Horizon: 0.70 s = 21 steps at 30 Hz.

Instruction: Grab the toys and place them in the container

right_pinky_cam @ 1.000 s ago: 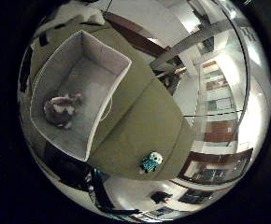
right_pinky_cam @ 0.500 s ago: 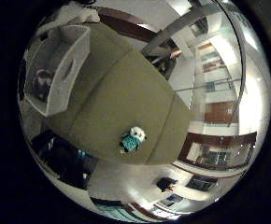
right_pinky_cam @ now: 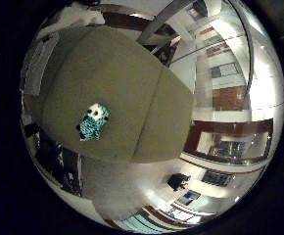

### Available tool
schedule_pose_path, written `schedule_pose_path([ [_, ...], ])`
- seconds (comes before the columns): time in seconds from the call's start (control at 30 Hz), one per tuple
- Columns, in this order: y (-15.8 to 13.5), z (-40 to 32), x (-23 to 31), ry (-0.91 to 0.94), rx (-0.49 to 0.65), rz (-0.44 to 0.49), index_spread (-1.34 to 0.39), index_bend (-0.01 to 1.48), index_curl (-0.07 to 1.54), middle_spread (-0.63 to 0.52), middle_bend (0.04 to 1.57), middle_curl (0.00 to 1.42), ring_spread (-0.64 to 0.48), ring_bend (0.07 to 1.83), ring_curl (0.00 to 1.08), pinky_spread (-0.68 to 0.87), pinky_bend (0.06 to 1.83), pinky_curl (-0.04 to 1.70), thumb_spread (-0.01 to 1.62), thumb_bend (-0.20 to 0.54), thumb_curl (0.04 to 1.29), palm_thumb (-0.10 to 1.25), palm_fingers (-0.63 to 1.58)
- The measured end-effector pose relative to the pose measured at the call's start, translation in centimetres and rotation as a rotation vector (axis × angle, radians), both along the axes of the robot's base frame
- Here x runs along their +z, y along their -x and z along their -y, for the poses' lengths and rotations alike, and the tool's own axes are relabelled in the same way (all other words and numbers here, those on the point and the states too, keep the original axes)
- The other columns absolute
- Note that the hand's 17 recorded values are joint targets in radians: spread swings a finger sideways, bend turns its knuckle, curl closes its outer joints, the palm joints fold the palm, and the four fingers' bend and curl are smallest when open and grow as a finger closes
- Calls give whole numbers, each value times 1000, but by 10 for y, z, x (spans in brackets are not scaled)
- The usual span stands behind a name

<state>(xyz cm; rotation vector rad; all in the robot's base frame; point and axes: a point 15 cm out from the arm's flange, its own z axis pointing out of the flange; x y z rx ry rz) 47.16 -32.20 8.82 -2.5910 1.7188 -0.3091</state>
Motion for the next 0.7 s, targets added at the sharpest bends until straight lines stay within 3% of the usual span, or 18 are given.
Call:
schedule_pose_path([
  [0.37, -17, 56, -60, -1, -31, -27, -371, 194, 403, -155, 567, 460, -125, 817, 326, 204, 1063, 13, 1037, -27, 284, 402, 313],
  [0.7, 8, 73, -108, -24, -54, -82, -305, 211, 408, -89, 460, 414, -52, 740, 292, 269, 1031, -15, 1002, -30, 275, 326, 294],
])
